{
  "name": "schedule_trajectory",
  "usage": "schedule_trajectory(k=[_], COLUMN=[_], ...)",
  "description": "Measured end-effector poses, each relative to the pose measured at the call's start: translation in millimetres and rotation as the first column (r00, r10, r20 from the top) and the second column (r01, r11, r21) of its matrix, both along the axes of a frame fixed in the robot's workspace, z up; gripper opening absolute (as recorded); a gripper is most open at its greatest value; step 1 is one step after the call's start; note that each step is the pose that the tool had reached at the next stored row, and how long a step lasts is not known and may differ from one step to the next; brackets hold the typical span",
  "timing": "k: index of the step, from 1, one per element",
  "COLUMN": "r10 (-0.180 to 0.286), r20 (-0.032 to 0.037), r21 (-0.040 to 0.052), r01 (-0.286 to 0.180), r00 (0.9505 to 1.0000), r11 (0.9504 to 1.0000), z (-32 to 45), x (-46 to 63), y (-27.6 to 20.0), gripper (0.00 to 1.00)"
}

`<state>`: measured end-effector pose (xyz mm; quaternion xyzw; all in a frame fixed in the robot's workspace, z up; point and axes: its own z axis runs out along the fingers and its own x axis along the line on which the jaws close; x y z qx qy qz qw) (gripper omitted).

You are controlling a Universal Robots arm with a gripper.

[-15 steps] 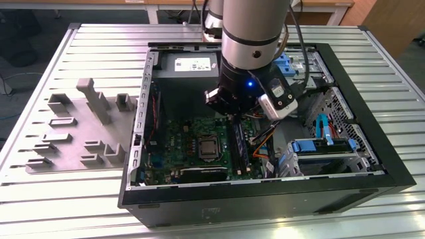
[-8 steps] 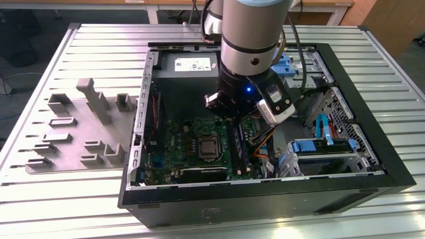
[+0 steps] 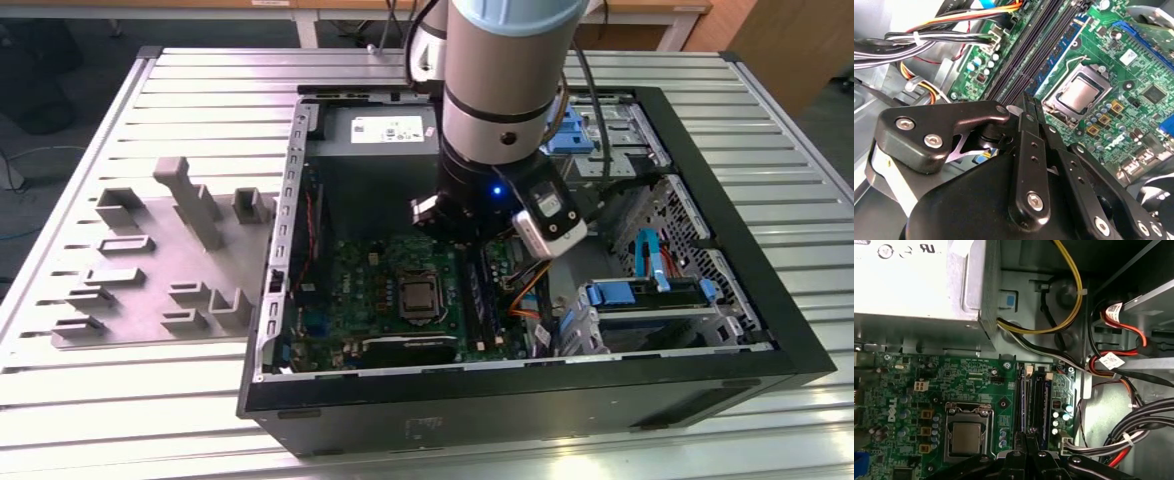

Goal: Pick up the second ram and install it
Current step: 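Insert the second ram into the second slot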

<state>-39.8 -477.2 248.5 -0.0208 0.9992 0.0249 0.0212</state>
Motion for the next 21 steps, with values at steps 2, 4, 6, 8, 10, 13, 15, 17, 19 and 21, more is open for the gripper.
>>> schedule_trajectory(k=[2, 4, 6, 8, 10, 13, 15, 17, 19, 21], r10=[-0.001, -0.003, -0.007, -0.012, -0.016, -0.020, -0.021, -0.022, -0.022, -0.022], r20=[0.0000, 0.0000, -0.0001, -0.0001, 0.0000, 0.0001, 0.0000, -0.0001, 0.0000, -0.0001], r21=[0.0001, 0.0000, -0.0002, -0.0001, 0.0000, 0.0003, 0.0001, 0.0002, 0.0019, 0.0045], r01=[0.001, 0.003, 0.007, 0.012, 0.016, 0.020, 0.021, 0.022, 0.022, 0.022], r00=[1.0000, 1.0000, 1.0000, 0.9999, 0.9999, 0.9998, 0.9998, 0.9998, 0.9998, 0.9998], r11=[1.0000, 1.0000, 1.0000, 0.9999, 0.9999, 0.9998, 0.9998, 0.9998, 0.9998, 0.9998], z=[-3.6, -7.1, -9.7, -11.1, -12.2, -14.0, -14.9, -15.4, -16.7, -17.7], x=[0.0, 0.0, 0.0, 0.0, 0.1, 0.6, 3.0, 4.3, 4.3, 4.3], y=[-0.3, -0.9, -1.9, -3.0, -4.5, -6.5, -6.7, -6.8, -6.9, -6.9], gripper=[0.11, 0.11, 0.11, 0.11, 0.11, 0.11, 0.11, 0.11, 0.11, 0.11])
